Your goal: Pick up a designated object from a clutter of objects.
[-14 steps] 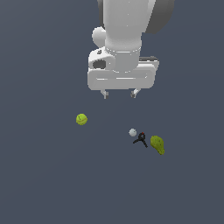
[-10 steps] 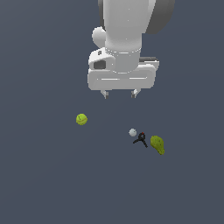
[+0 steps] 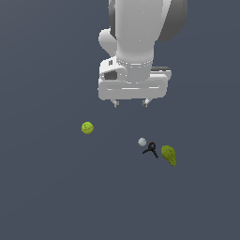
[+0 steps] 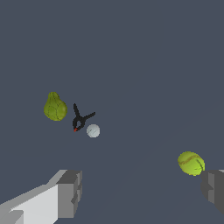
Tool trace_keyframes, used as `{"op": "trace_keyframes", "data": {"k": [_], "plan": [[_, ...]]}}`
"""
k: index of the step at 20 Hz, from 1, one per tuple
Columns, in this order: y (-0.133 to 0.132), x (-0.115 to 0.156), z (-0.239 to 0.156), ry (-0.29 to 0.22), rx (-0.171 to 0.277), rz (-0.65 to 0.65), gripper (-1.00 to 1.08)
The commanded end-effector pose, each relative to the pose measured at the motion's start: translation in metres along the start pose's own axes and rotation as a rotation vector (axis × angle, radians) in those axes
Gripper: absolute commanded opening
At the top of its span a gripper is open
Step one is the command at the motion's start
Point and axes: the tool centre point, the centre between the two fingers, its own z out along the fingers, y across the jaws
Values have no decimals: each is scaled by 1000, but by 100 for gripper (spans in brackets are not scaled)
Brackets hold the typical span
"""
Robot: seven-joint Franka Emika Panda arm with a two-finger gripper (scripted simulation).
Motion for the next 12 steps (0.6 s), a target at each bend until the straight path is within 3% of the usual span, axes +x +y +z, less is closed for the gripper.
{"op": "trace_keyframes", "data": {"k": [1,12], "plan": [[0,1,1,0,0,0,100],[-29,23,33,-2,-8,1,100]]}}
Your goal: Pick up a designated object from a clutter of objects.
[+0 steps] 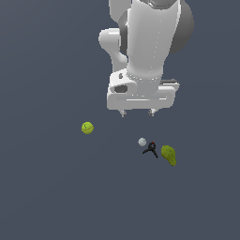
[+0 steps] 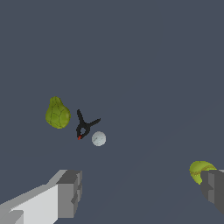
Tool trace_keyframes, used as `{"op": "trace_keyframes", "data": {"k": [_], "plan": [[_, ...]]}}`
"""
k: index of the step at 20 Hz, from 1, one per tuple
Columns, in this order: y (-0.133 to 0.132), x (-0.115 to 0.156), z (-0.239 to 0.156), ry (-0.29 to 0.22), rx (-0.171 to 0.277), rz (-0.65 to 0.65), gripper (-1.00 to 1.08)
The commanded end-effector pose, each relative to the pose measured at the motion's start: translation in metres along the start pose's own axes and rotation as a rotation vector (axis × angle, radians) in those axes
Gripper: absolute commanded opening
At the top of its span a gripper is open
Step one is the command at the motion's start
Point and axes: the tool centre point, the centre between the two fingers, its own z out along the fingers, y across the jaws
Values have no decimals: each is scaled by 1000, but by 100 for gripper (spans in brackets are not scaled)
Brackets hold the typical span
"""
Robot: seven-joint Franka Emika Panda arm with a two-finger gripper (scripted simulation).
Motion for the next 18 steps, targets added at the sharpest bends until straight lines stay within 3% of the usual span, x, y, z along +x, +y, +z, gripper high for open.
{"op": "trace_keyframes", "data": {"k": [1,11,18], "plan": [[-11,7,13,-1,-3,0,100],[-85,41,94,-3,-11,-1,100],[-137,49,154,-5,-10,-2,100]]}}
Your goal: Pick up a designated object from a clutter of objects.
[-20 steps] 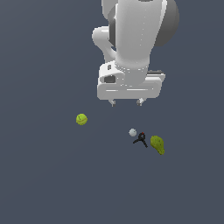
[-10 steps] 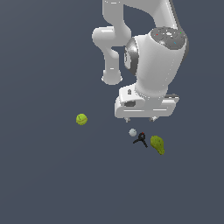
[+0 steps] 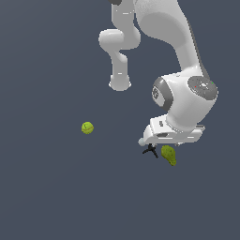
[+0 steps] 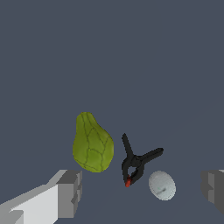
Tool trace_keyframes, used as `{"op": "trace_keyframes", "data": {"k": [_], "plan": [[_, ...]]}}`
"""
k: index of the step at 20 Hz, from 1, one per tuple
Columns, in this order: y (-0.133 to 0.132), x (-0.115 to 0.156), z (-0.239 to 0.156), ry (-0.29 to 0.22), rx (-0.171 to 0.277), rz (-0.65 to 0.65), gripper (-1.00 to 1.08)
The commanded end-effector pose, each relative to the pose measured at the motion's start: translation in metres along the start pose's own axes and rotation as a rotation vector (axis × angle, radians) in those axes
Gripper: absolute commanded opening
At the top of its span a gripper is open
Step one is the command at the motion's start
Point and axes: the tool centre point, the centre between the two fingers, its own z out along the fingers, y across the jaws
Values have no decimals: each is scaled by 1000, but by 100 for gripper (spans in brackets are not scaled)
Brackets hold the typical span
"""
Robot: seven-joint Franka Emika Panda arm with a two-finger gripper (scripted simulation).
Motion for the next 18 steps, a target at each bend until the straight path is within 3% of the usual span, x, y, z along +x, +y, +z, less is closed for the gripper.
{"op": "trace_keyframes", "data": {"k": [1,9,18], "plan": [[-16,2,18,1,1,1,100],[-46,1,53,-1,4,1,100],[-49,0,63,-2,5,0,100]]}}
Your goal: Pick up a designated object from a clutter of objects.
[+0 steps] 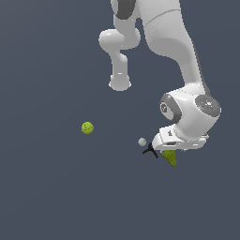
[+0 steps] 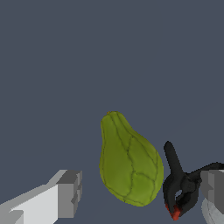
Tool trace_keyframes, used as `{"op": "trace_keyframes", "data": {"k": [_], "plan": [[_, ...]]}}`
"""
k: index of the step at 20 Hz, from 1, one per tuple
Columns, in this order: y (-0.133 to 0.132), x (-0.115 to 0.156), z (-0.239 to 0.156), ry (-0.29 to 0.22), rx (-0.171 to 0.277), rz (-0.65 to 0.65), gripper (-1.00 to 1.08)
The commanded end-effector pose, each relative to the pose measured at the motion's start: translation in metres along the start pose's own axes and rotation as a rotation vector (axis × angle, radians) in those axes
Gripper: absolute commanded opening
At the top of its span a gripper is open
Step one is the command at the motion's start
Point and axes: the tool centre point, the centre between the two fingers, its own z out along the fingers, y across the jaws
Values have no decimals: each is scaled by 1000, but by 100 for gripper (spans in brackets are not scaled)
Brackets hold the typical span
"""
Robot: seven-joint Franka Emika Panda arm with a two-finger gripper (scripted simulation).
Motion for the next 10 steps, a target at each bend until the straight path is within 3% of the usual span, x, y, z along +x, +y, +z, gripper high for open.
{"op": "trace_keyframes", "data": {"k": [1,10], "plan": [[0,0,7,-1,0,0,100],[-1,-1,47,0,0,1,100]]}}
